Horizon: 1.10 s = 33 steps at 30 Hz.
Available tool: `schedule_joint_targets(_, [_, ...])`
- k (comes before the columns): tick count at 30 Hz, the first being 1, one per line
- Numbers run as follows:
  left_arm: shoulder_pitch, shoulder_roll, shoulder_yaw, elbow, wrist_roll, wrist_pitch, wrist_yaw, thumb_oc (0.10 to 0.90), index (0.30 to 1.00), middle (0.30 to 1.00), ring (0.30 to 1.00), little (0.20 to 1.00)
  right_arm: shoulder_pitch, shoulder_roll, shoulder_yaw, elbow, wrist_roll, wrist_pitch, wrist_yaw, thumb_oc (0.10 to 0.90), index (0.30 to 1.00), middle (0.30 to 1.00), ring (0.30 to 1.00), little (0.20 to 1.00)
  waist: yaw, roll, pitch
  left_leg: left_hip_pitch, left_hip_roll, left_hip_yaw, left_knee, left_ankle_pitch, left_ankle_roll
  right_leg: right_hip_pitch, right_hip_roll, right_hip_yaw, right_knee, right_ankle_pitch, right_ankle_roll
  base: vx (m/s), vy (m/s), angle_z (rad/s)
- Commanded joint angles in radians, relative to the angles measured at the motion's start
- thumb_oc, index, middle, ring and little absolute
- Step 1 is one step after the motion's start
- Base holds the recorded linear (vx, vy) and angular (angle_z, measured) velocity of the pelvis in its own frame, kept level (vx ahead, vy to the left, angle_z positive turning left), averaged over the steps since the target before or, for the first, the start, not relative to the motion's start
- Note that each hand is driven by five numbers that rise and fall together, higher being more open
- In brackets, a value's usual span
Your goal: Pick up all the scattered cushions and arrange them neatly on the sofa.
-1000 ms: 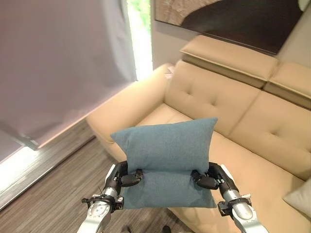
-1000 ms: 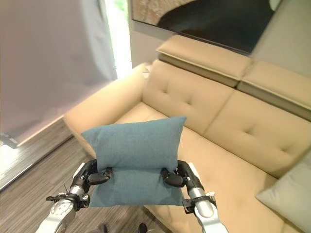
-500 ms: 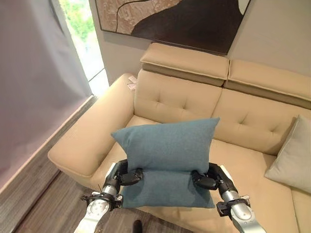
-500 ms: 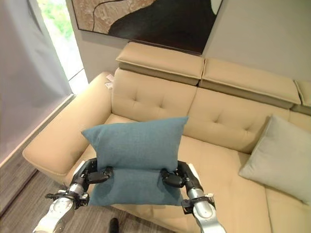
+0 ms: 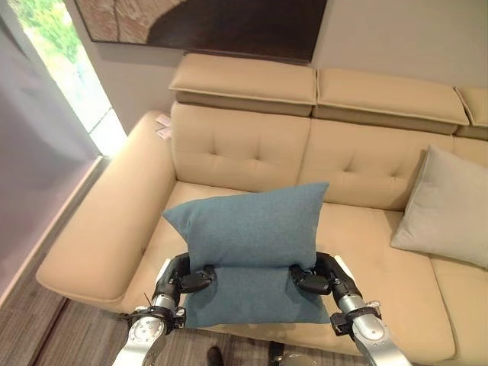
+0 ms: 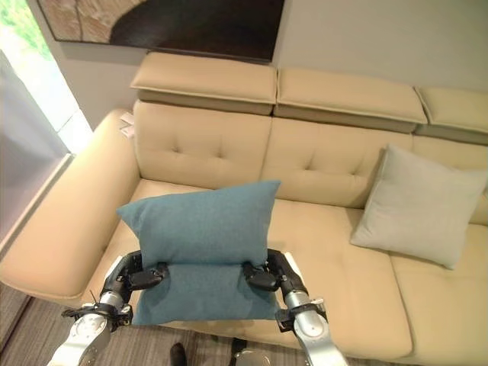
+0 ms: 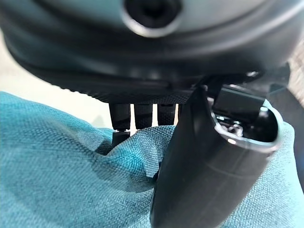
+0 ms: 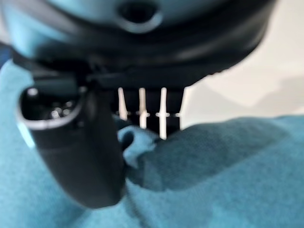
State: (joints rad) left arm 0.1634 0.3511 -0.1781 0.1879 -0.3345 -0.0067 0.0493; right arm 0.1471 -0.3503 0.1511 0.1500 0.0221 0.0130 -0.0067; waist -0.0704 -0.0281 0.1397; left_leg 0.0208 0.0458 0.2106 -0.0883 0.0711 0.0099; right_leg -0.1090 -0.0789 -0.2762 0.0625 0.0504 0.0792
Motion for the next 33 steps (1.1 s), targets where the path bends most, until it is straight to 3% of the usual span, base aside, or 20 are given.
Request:
schedule_joint_targets(1, [-0.081, -0.012, 0.019, -0.146, -0.015, -0.155, -0.041, 0.400, 0.300, 0.300, 0.300, 0.300, -0.090, -0.004, -0.049, -0.105, 0.028, -0.110, -0.028, 0.400, 0.300, 0.300, 0.300, 0.300, -0.007, -0.017, -0.067, 0.102, -0.050, -0.043, 0.083, -0.221, 0.004, -0.043, -0.004, 0.006, -0.022, -0.032, 0.055, 0.13, -0.048, -0.10])
schedule_joint_targets(4, [-0.082, -0.019, 0.010, -0.145, -0.017, -0.154, -0.042, 0.400, 0.300, 0.300, 0.300, 0.300, -0.080, -0.005, -0.054, -0.107, 0.033, -0.113, -0.030, 0.400, 0.300, 0.300, 0.300, 0.300, -0.014, -0.021, -0.084, 0.106, -0.049, -0.044, 0.085, -0.228, -0.007, -0.030, -0.006, 0.009, -0.032, -0.033, 0.045, 0.19, -0.096, 0.00])
schedule_joint_targets(5, [-0.089, -0.030, -0.004, -0.139, -0.020, -0.150, -0.041, 0.400, 0.300, 0.300, 0.300, 0.300, -0.062, -0.006, -0.064, -0.115, 0.035, -0.113, -0.035, 0.400, 0.300, 0.300, 0.300, 0.300, -0.028, -0.018, -0.086, 0.108, -0.031, -0.050, 0.128, -0.253, -0.030, -0.011, 0.005, 0.032, -0.036, -0.046, 0.035, 0.18, -0.132, 0.25])
schedule_joint_targets(7, [-0.100, -0.032, -0.015, -0.136, -0.022, -0.154, -0.044, 0.400, 0.300, 0.300, 0.300, 0.300, -0.056, -0.016, -0.071, -0.119, 0.045, -0.121, -0.040, 0.400, 0.300, 0.300, 0.300, 0.300, -0.039, -0.016, -0.091, 0.083, 0.001, -0.046, 0.237, -0.231, -0.072, 0.024, 0.016, 0.034, -0.068, -0.049, 0.020, 0.17, -0.145, 0.35])
schedule_joint_targets(8, [-0.100, -0.031, -0.014, -0.136, -0.021, -0.154, -0.044, 0.400, 0.300, 0.300, 0.300, 0.300, -0.056, -0.016, -0.072, -0.119, 0.045, -0.121, -0.040, 0.400, 0.300, 0.300, 0.300, 0.300, -0.040, -0.019, -0.092, 0.078, -0.002, -0.047, 0.238, -0.227, -0.072, 0.021, 0.013, 0.033, -0.070, -0.045, 0.019, 0.06, -0.094, 0.20])
schedule_joint_targets(10, [-0.111, -0.033, -0.023, -0.138, -0.031, -0.156, -0.040, 0.400, 0.300, 0.300, 0.300, 0.300, -0.059, -0.033, -0.076, -0.120, 0.064, -0.120, -0.052, 0.400, 0.300, 0.300, 0.300, 0.300, -0.030, -0.029, -0.071, -0.028, 0.015, -0.076, 0.443, -0.155, -0.100, 0.068, 0.019, 0.043, -0.099, -0.060, -0.011, 0.07, -0.093, 0.14])
schedule_joint_targets(14, [-0.107, -0.036, -0.024, -0.141, -0.040, -0.151, -0.038, 0.400, 0.300, 0.300, 0.300, 0.300, -0.056, -0.042, -0.077, -0.121, 0.063, -0.113, -0.055, 0.400, 0.300, 0.300, 0.300, 0.300, -0.021, -0.041, -0.069, -0.068, 0.030, -0.081, 0.372, -0.192, -0.078, 0.093, 0.002, 0.053, -0.116, -0.072, -0.001, 0.11, 0.023, 0.07])
schedule_joint_targets(16, [-0.103, -0.035, -0.024, -0.146, -0.039, -0.150, -0.030, 0.400, 0.300, 0.300, 0.300, 0.300, -0.054, -0.045, -0.078, -0.119, 0.062, -0.111, -0.059, 0.400, 0.300, 0.300, 0.300, 0.300, -0.010, -0.044, -0.067, -0.086, 0.036, -0.116, 0.300, -0.189, -0.077, 0.103, -0.005, 0.067, -0.121, -0.079, 0.008, 0.15, 0.094, 0.00])
schedule_joint_targets(20, [-0.095, -0.040, -0.019, -0.163, -0.055, -0.153, -0.016, 0.400, 0.300, 0.300, 0.300, 0.300, -0.061, -0.055, -0.079, -0.105, 0.060, -0.111, -0.068, 0.400, 0.300, 0.300, 0.300, 0.300, 0.020, -0.025, -0.051, -0.148, 0.043, -0.244, 0.195, -0.101, -0.108, 0.138, -0.002, 0.123, -0.134, -0.099, 0.016, 0.15, 0.166, -0.33])
schedule_joint_targets(26, [-0.096, -0.028, -0.020, -0.162, -0.052, -0.150, -0.024, 0.400, 0.300, 0.300, 0.300, 0.300, -0.058, -0.047, -0.086, -0.099, 0.043, -0.103, -0.059, 0.400, 0.300, 0.300, 0.300, 0.300, 0.023, -0.009, -0.057, -0.121, 0.036, -0.239, 0.166, -0.109, -0.093, 0.144, -0.029, 0.162, -0.077, -0.126, 0.030, 0.16, 0.250, -0.50])
schedule_joint_targets(30, [-0.102, -0.001, 0.008, -0.174, -0.052, -0.148, -0.017, 0.400, 0.300, 0.300, 0.300, 0.300, -0.077, -0.021, -0.073, -0.100, 0.028, -0.099, -0.048, 0.400, 0.300, 0.300, 0.300, 0.300, 0.037, -0.021, -0.049, -0.089, 0.009, -0.193, 0.185, -0.153, -0.039, 0.095, -0.063, 0.212, 0.048, -0.132, 0.058, 0.08, 0.231, -0.32])
schedule_joint_targets(32, [-0.103, 0.004, 0.015, -0.174, -0.052, -0.149, -0.011, 0.400, 0.300, 0.300, 0.300, 0.300, -0.087, -0.014, -0.069, -0.096, 0.026, -0.099, -0.048, 0.400, 0.300, 0.300, 0.300, 0.300, 0.044, -0.024, -0.041, -0.084, 0.006, -0.177, 0.190, -0.160, -0.029, 0.075, -0.065, 0.217, 0.076, -0.127, 0.067, 0.03, 0.148, -0.41])
schedule_joint_targets(33, [-0.095, 0.010, 0.033, -0.174, -0.055, -0.153, -0.007, 0.400, 0.300, 0.300, 0.300, 0.300, -0.103, -0.002, -0.059, -0.091, 0.025, -0.100, -0.046, 0.400, 0.300, 0.300, 0.300, 0.300, 0.057, -0.020, -0.038, -0.068, 0.006, -0.150, 0.183, -0.167, -0.017, 0.044, -0.077, 0.189, 0.119, -0.113, 0.082, 0.05, 0.133, -0.58])
